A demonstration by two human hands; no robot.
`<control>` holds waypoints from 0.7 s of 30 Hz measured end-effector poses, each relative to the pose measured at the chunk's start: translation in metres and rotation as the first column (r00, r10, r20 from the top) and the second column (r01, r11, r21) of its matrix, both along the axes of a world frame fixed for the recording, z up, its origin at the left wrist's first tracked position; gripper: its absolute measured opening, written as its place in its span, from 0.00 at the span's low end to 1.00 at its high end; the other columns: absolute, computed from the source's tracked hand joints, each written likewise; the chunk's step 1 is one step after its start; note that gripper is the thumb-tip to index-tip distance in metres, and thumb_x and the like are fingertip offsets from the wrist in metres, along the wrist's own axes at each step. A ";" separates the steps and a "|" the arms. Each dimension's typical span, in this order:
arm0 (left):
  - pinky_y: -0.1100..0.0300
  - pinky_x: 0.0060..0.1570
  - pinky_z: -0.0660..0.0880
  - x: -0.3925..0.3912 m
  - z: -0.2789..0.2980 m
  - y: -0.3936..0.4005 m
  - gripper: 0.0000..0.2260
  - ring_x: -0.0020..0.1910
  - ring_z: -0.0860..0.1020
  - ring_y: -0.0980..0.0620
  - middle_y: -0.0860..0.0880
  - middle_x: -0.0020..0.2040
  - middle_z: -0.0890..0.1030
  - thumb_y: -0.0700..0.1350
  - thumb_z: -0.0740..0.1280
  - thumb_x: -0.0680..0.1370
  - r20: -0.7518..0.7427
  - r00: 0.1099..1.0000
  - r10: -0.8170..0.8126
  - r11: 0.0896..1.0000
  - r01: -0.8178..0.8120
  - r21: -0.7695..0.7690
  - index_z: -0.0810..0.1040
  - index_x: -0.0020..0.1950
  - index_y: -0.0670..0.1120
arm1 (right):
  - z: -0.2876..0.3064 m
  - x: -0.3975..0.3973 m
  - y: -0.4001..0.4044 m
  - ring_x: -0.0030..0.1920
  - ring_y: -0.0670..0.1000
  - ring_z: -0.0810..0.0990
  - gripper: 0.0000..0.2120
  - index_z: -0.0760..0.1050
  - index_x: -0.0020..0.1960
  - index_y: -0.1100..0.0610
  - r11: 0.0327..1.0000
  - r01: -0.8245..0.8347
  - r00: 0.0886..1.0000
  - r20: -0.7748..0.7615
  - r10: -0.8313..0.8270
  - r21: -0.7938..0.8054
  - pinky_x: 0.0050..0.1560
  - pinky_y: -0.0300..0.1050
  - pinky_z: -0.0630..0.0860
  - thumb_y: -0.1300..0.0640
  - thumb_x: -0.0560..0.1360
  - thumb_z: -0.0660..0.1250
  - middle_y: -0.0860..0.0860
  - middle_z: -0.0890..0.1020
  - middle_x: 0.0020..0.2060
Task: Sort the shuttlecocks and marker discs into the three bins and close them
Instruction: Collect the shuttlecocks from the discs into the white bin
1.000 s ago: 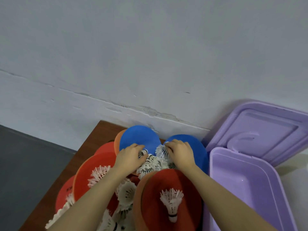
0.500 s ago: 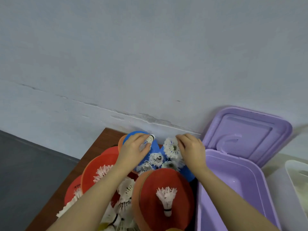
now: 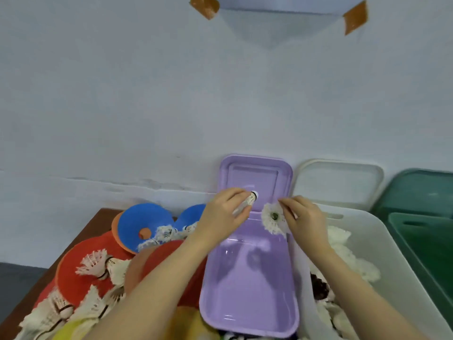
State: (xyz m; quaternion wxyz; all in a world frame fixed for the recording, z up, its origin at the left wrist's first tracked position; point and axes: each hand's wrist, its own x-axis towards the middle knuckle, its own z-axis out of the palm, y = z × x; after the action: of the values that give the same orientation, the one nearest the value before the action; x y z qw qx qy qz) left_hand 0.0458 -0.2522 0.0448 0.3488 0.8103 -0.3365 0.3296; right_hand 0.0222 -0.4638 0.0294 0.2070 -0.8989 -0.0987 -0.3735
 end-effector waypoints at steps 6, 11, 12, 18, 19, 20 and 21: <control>0.59 0.51 0.73 -0.033 -0.007 -0.111 0.13 0.47 0.77 0.50 0.46 0.50 0.80 0.46 0.64 0.75 -0.152 0.981 -0.120 0.993 0.120 -0.010 0.80 0.54 0.41 | 0.001 -0.041 -0.106 0.36 0.58 0.79 0.06 0.81 0.47 0.59 0.991 0.132 0.990 -0.041 -0.132 0.007 0.35 0.51 0.76 0.62 0.72 0.67 0.52 0.81 0.38; 0.67 0.56 0.69 -0.053 -0.024 -0.170 0.16 0.51 0.76 0.53 0.45 0.52 0.80 0.49 0.63 0.75 -0.263 0.947 -0.182 0.983 0.181 -0.026 0.80 0.56 0.40 | -0.003 -0.064 -0.157 0.34 0.56 0.80 0.05 0.82 0.43 0.61 0.986 0.161 0.982 -0.091 -0.165 -0.053 0.36 0.43 0.73 0.67 0.68 0.73 0.52 0.82 0.36; 0.66 0.56 0.70 -0.058 -0.030 -0.176 0.17 0.52 0.76 0.54 0.46 0.53 0.79 0.50 0.63 0.75 -0.292 0.938 -0.187 0.982 0.189 -0.022 0.80 0.57 0.41 | -0.007 -0.069 -0.163 0.34 0.55 0.80 0.06 0.82 0.43 0.60 0.986 0.154 0.980 -0.115 -0.161 -0.065 0.37 0.42 0.71 0.67 0.68 0.73 0.52 0.82 0.36; 0.56 0.69 0.54 -0.074 -0.065 -0.180 0.34 0.70 0.63 0.50 0.49 0.70 0.68 0.66 0.45 0.72 -0.430 0.901 0.054 0.871 0.168 0.461 0.70 0.69 0.49 | -0.039 -0.085 -0.176 0.56 0.48 0.77 0.14 0.76 0.60 0.49 0.991 0.067 0.863 -0.491 -0.115 -0.115 0.57 0.49 0.69 0.49 0.77 0.62 0.45 0.80 0.55; 0.56 0.70 0.51 -0.075 -0.068 -0.177 0.35 0.71 0.61 0.51 0.50 0.71 0.67 0.66 0.44 0.72 -0.424 0.901 0.091 0.853 0.149 0.501 0.68 0.70 0.49 | -0.040 -0.085 -0.175 0.57 0.48 0.76 0.15 0.75 0.62 0.48 0.991 0.057 0.859 -0.499 -0.112 -0.124 0.58 0.47 0.66 0.47 0.77 0.61 0.44 0.79 0.56; 0.56 0.70 0.51 -0.077 -0.069 -0.172 0.34 0.72 0.60 0.51 0.50 0.72 0.66 0.66 0.44 0.73 -0.421 0.900 0.115 0.848 0.131 0.513 0.67 0.71 0.50 | -0.040 -0.084 -0.173 0.58 0.48 0.75 0.16 0.74 0.63 0.47 0.992 0.045 0.866 -0.490 -0.099 -0.120 0.58 0.47 0.65 0.47 0.77 0.61 0.44 0.79 0.57; 0.57 0.70 0.52 -0.077 -0.070 -0.168 0.32 0.72 0.61 0.51 0.50 0.72 0.66 0.64 0.46 0.74 -0.419 0.899 0.128 0.856 0.114 0.505 0.66 0.71 0.49 | -0.039 -0.082 -0.170 0.58 0.48 0.75 0.16 0.74 0.63 0.48 0.993 0.035 0.875 -0.477 -0.083 -0.109 0.57 0.47 0.65 0.47 0.77 0.61 0.44 0.79 0.57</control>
State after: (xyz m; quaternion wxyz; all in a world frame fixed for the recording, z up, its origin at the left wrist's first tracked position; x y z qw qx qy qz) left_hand -0.0312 -0.4199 -0.0249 0.1835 0.9279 -0.3222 0.0375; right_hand -0.0598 -0.6339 -0.0099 0.1697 -0.9750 -0.0347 -0.1395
